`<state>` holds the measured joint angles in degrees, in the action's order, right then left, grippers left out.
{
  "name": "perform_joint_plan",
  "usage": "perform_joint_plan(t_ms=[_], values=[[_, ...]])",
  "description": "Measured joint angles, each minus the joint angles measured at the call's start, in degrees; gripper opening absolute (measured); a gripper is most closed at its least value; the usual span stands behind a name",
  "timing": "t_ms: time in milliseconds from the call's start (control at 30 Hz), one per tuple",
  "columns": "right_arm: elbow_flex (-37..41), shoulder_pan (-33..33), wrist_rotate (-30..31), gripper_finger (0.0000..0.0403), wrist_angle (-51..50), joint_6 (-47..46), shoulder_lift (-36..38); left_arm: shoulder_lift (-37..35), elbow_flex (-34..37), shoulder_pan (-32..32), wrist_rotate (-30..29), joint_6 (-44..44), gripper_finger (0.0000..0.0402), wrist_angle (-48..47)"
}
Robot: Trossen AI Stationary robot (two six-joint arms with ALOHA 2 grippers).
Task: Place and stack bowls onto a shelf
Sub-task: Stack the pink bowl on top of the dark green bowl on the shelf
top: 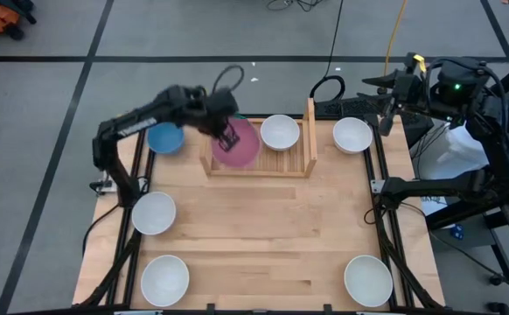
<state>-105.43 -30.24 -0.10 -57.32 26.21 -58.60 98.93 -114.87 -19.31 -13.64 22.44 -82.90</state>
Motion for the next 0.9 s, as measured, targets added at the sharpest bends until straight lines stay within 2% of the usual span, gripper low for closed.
perform_joint_plan(t_ms=[167, 400, 700, 900], values=[[0.0, 0.0, 0.0, 0.0146, 0.0, 0.0, -0.5, 0.7, 0.0, -10.1, 4.6, -10.3, 0.0003, 6.2], [0.0, 0.0, 0.0, 0.0146, 0.0, 0.0, -1.8, 2.9, 0.0, -20.6, 12.0, -16.8, 0.0003, 12.5], [0.0, 0.0, 0.0, 0.0146, 0.0, 0.0, -3.5, 10.1, 0.0, -24.3, 19.5, -21.2, 0.0003, 12.4], [0.0, 0.0, 0.0, 0.0146, 0.0, 0.2, -4.1, 15.5, 0.0, -23.6, 19.7, -24.1, 0.0003, 12.5]])
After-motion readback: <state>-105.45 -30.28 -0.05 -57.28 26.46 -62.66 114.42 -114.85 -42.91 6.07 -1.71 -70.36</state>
